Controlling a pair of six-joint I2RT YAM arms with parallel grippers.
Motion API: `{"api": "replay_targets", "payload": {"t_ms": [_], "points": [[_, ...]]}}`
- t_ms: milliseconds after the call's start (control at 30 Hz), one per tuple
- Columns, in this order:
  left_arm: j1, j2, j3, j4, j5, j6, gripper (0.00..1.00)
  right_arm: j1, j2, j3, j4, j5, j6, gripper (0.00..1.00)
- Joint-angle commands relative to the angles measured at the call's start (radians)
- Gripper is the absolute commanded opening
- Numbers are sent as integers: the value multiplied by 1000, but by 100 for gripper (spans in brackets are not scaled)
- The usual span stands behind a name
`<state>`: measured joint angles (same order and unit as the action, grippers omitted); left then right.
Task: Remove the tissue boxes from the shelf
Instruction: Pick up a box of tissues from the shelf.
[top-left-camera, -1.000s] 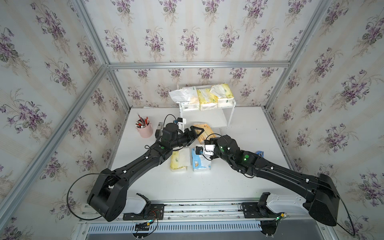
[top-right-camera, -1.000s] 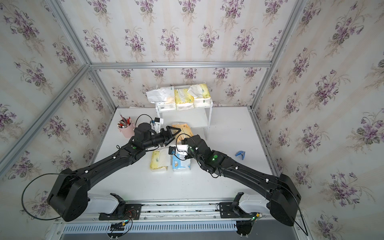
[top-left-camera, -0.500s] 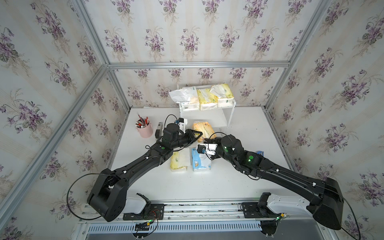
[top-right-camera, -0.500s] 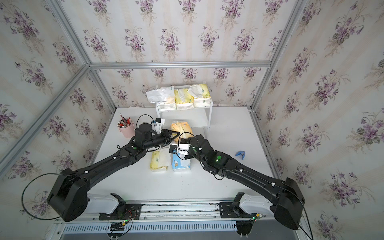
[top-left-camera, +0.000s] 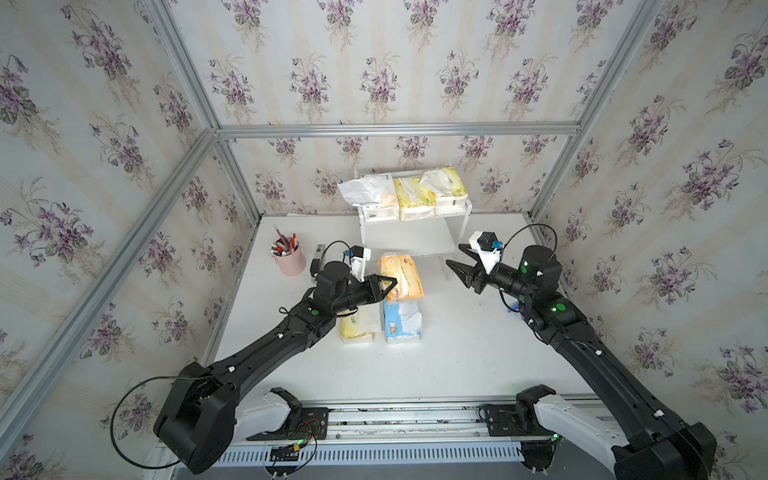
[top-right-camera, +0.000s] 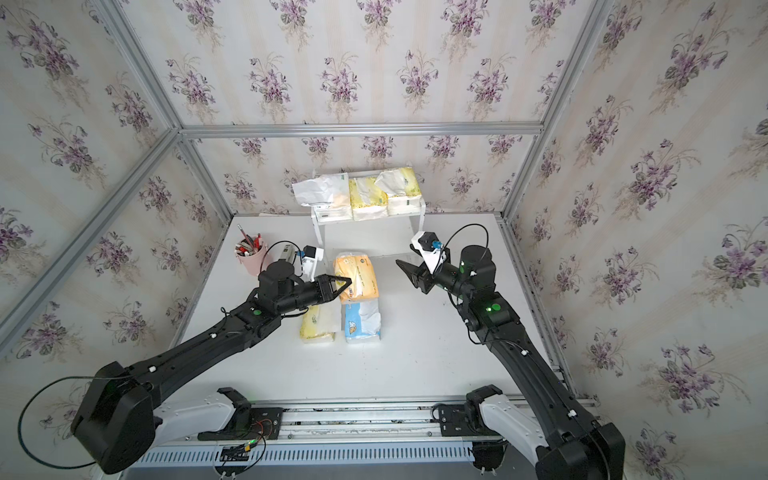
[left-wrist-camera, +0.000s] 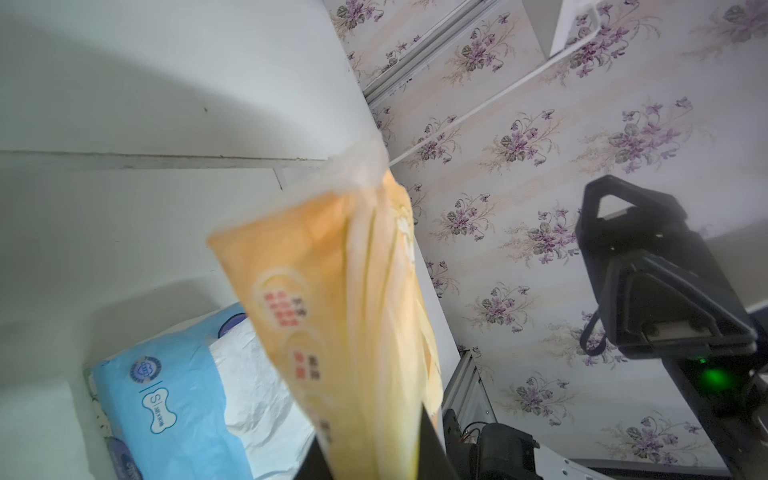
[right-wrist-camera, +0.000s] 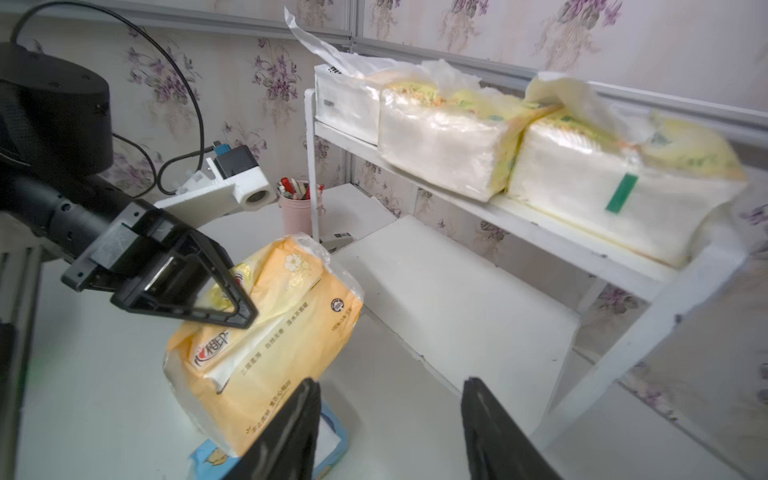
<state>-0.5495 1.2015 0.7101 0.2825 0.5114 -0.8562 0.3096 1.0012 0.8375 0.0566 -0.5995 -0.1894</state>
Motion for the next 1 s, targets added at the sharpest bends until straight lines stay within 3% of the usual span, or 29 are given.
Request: {"api": "replay_targets", "payload": {"t_ms": [0, 200, 333, 633, 733, 967], "points": [[-7, -45, -13, 107, 40, 146, 14, -51, 40, -22, 40, -279, 300, 62], [-25, -92, 19, 95, 104, 284, 14, -53, 170, -25, 87, -456, 555, 68], [-35, -81, 60, 51, 137, 332, 14, -47, 193, -85, 289, -533, 703, 76], [-76, -28, 126, 58, 210, 347, 14, -24, 215, -70, 327, -548, 720, 76], [-84, -21, 138, 61, 211, 353, 14, -23, 217, -63, 320, -549, 719, 68], [-93, 4, 147, 45, 183, 363, 17, -23, 218, -58, 262, -545, 679, 32]]}}
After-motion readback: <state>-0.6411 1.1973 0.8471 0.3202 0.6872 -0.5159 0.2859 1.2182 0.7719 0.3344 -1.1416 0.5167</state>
